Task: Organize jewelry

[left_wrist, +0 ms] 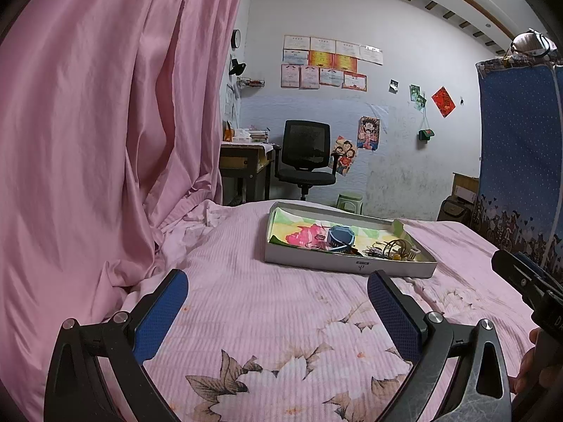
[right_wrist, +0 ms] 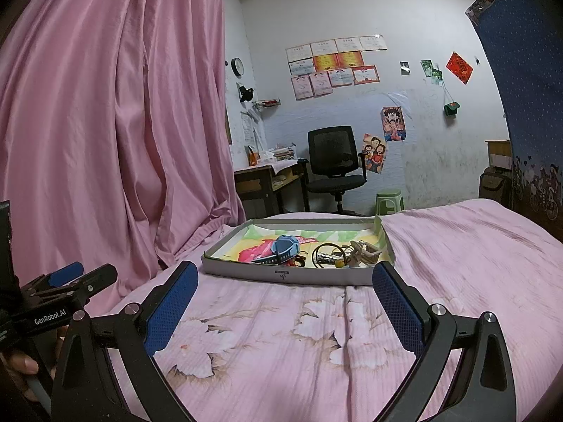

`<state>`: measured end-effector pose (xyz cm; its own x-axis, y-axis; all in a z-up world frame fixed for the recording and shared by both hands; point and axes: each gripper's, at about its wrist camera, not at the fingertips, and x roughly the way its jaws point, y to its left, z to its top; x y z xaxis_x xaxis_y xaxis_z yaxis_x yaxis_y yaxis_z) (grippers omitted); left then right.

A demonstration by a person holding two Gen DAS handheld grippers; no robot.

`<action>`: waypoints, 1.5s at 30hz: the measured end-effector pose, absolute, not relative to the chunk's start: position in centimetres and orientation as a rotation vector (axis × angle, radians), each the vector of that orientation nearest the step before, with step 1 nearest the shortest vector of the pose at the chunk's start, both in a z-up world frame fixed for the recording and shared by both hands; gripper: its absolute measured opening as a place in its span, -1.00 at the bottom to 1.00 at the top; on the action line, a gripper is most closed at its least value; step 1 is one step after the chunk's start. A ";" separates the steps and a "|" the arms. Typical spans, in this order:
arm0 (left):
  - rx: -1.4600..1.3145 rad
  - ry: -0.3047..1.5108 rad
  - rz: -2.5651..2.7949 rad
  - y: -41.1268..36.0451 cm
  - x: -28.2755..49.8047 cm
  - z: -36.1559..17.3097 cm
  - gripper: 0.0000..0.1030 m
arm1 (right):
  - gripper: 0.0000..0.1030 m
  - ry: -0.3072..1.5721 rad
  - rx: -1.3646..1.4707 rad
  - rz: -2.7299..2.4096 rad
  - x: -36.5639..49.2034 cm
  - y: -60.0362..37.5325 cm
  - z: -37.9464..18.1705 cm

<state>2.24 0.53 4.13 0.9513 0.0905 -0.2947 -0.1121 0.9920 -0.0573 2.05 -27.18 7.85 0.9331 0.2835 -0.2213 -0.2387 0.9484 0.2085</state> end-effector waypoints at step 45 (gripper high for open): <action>-0.047 0.334 0.127 0.9 2.8 3.1 0.99 | 0.90 0.282 0.174 0.279 2.0 -26.9 6.8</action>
